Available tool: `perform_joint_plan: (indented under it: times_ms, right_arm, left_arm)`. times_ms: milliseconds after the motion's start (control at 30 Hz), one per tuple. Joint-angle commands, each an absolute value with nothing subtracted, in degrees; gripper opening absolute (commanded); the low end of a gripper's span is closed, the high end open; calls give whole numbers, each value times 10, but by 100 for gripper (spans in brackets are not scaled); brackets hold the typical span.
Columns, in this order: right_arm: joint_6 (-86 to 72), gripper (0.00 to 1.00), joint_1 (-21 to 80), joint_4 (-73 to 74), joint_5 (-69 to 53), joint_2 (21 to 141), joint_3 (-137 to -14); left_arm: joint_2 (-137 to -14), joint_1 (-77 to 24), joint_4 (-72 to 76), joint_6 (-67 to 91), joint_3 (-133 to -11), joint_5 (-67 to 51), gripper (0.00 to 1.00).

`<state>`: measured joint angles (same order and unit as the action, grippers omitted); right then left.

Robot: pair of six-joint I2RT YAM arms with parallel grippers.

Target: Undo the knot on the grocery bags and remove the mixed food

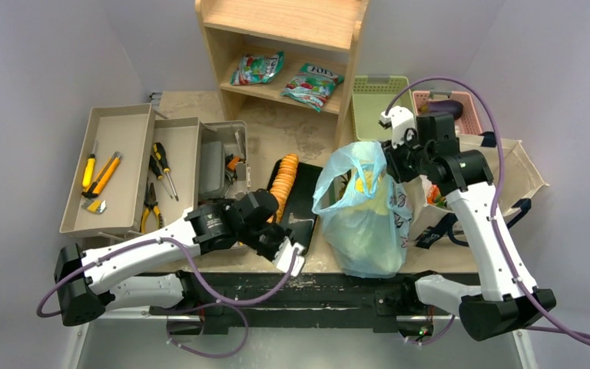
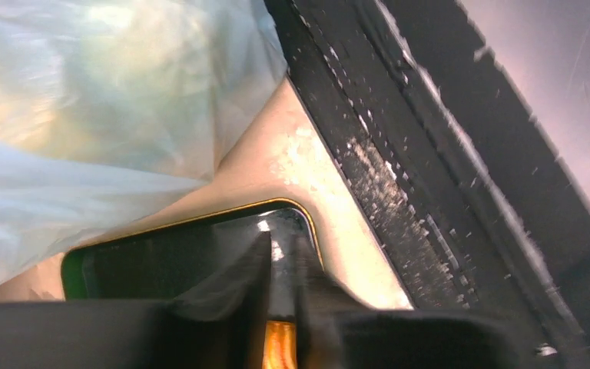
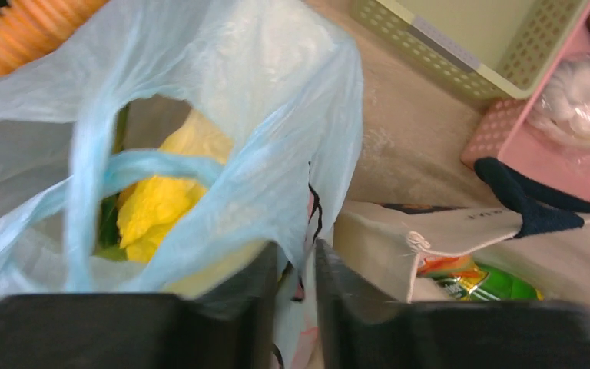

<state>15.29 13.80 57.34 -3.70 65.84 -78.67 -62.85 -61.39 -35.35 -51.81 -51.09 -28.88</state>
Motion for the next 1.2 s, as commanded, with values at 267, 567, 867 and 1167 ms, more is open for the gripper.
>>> perform_joint_plan:
  times_ms: [267,567,867,1167]
  right_arm:
    - [337,75,139,600,-246,598,-854]
    - [447,63,149,607,-337,632,-861]
    - [681,59,180,716,-315,630,-834]
    - [815,70,197,680,-274,623,-790]
  left_arm:
    - [-625,-550,-204,-34,-703,-331,74]
    - [-643,-525,-177,40,-690,-311,74]
    - [-644,-496,-177,51,-679,-341,73]
    - [-668,-496,-183,47,-690,-381,73]
